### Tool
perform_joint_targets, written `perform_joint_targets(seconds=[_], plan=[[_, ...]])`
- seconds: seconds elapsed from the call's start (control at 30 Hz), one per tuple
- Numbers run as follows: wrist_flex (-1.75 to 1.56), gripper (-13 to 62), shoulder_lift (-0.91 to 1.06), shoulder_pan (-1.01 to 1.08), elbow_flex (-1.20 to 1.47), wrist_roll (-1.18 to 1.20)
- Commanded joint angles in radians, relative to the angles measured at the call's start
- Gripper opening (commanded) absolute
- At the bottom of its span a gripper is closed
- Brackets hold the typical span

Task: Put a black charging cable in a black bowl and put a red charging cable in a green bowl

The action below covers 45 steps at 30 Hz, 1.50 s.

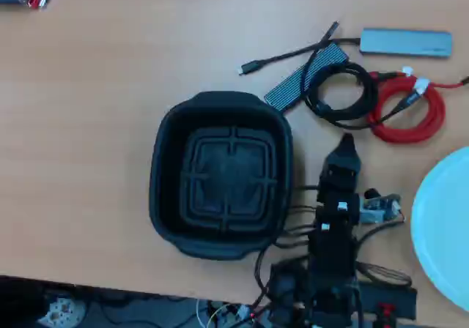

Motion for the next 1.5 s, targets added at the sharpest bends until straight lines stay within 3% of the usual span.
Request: perform_joint_targets(seconds=[0.0,0.63,1.0,1.47], plan=[[1.401,32.9,0.061,-0.106,-0.899,-0.37],[1.404,32.9,0.061,-0.109,-0.923,-0.362],[1.44,32.9,0.046,-0.107,-1.127,-0.354],[1.66,32.9,-0.36,-0.06,-1.551,-0.242]])
